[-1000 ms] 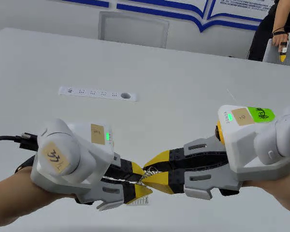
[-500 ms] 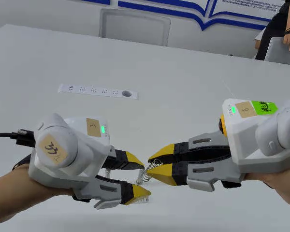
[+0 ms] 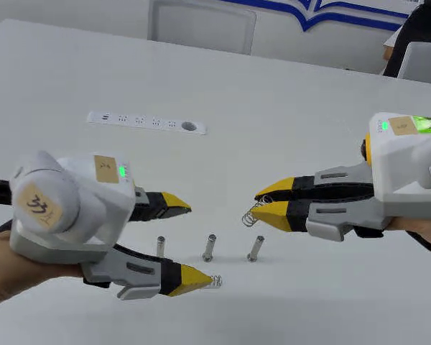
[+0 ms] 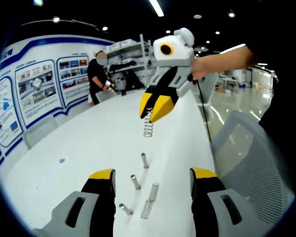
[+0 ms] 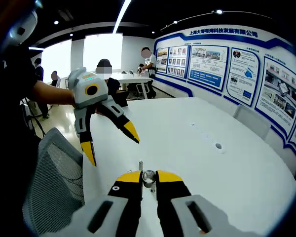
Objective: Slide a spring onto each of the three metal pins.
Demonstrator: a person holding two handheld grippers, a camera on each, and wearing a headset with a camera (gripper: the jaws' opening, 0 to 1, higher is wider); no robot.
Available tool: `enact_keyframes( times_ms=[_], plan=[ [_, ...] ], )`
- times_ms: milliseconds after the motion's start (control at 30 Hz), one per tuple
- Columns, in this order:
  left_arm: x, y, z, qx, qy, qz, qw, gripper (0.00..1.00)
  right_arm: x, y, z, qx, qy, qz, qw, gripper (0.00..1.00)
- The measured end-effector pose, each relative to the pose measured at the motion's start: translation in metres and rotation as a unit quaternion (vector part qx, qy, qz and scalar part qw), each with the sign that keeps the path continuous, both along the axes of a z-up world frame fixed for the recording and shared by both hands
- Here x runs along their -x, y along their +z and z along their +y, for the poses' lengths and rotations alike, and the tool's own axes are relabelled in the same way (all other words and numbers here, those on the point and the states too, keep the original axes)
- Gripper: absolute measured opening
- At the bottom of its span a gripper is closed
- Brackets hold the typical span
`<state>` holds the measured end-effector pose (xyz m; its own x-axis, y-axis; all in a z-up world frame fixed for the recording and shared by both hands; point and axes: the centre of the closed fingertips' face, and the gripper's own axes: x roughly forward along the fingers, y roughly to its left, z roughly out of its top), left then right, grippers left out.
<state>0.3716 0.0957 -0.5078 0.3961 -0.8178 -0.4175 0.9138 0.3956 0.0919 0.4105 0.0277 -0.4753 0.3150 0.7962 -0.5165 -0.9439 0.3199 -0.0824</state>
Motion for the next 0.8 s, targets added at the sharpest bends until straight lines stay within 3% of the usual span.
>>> enact_keyframes(
  times_ms=[100,233,400,567,800],
  plan=[
    [-0.003,-0.003,0.014,-0.004,0.022,0.001,0.9998,0.66,-0.009,-0.007,-0.011,-0.001,-0.022,0.010,0.9997,0.11],
    [-0.007,-0.002,0.027,0.019,0.053,0.015,0.9983,0.72,-0.020,-0.018,-0.019,0.005,-0.039,0.014,0.9991,0.11],
    [-0.007,-0.006,0.039,0.008,0.069,0.014,0.9975,0.77,-0.031,-0.042,-0.023,0.036,-0.044,0.013,0.9983,0.11],
    [-0.008,-0.007,0.048,-0.005,0.081,0.012,0.9966,0.85,-0.036,-0.054,-0.023,0.045,-0.047,0.016,0.9977,0.11],
    [-0.012,-0.004,0.057,-0.004,0.097,0.017,0.9952,0.92,-0.046,-0.071,-0.029,0.068,-0.066,0.032,0.9950,0.11]
  ],
)
